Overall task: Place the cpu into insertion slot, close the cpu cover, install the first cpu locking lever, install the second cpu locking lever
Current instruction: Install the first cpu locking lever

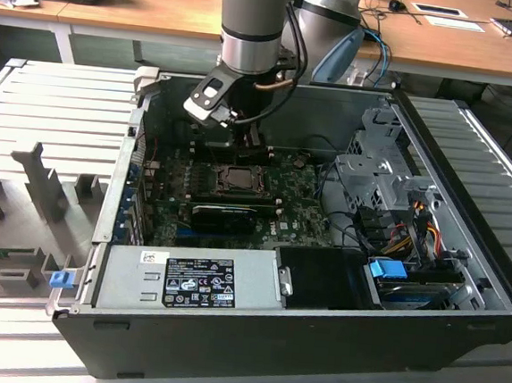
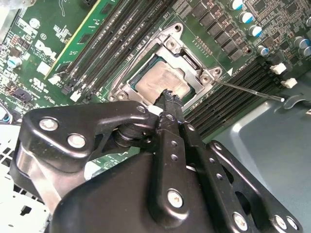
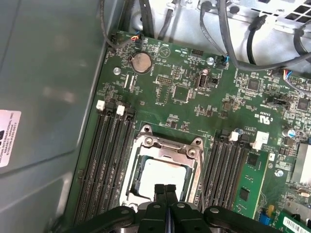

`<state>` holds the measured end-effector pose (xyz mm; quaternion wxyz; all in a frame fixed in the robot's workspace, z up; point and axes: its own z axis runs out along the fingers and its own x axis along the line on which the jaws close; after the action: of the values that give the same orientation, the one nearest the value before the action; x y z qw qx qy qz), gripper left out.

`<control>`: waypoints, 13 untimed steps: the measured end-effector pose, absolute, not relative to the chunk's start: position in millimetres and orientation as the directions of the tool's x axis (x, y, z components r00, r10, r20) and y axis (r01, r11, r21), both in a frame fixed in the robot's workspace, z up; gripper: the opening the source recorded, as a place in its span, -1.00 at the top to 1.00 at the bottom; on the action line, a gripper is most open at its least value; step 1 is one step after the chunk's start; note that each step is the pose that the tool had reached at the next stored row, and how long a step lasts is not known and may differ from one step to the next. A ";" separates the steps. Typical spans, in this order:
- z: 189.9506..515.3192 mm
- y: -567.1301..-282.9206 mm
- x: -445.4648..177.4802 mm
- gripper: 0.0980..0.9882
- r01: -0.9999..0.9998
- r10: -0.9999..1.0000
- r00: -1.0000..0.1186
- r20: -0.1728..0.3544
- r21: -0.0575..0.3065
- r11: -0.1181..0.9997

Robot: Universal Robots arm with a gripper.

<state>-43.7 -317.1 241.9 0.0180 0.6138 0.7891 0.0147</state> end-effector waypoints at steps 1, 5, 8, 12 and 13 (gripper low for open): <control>241.9 -317.1 -43.7 0.98 0.967 0.968 -0.251 -0.010 0.045 0.251; 241.9 -317.1 -43.7 0.98 0.956 0.957 -0.289 -0.010 0.045 0.290; 241.9 -317.1 -43.7 0.98 0.949 0.950 -0.312 -0.010 0.045 0.312; 241.9 -317.1 -43.7 0.98 0.938 0.939 -0.343 -0.010 0.045 0.343; 241.9 -317.1 -43.7 0.98 0.935 0.936 -0.353 -0.010 0.045 0.353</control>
<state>-43.7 -317.1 241.9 0.0172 0.5687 0.8222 0.0157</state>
